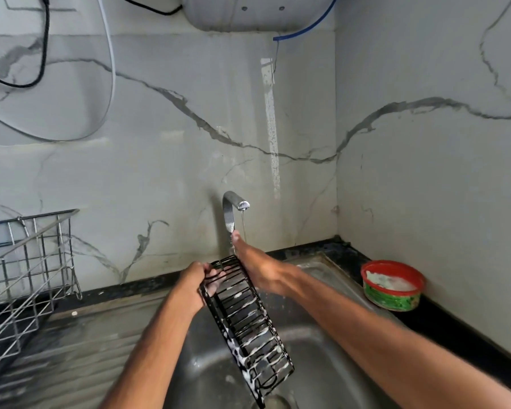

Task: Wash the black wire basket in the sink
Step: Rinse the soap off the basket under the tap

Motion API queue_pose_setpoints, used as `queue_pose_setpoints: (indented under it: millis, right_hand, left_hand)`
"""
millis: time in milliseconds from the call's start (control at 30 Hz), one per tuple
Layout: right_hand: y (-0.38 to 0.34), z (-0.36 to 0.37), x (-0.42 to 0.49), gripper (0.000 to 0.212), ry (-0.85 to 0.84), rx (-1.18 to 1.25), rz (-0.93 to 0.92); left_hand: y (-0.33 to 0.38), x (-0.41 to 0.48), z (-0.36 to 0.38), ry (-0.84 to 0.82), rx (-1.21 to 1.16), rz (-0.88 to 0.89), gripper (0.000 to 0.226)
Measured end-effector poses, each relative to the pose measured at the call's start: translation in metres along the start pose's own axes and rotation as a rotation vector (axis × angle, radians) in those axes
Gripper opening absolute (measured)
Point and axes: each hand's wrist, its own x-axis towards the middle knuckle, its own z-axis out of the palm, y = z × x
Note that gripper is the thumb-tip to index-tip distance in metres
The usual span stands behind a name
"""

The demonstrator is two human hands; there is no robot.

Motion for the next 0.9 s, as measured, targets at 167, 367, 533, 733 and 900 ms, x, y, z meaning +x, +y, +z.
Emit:
queue_pose_setpoints:
  millis: [167, 367, 533, 733, 900]
  right_hand:
    - [0.025, -0.02, 0.046, 0.118, -0.032, -0.042, -0.045]
    - [-0.015, 0.021, -0.017, 0.067, 0.099, -0.071, -0.026]
    - [0.003, 0.033, -0.07, 0.073, 0.101, -0.269, -0.074]
    - [0.021, -0.006, -0.069, 0.081, 0.009, -0.095, 0.055]
    - [0.029, -0.029, -0.034, 0.096, 0.001, 0.01, 0.096]
  left_hand:
    - [-0.003, 0.003, -0.002, -0.029, -0.027, -0.053, 0.04]
    - [0.0, 0.011, -0.013, 0.004, -0.045, -0.058, 0.04]
    - [0.002, 0.004, -0.015, 0.063, -0.105, -0.009, 0.036]
    - [0.002, -0.004, -0.009, 0.109, -0.168, -0.01, 0.028]
    - [0.007, -0.026, -0.002, 0.012, -0.263, -0.042, 0.016]
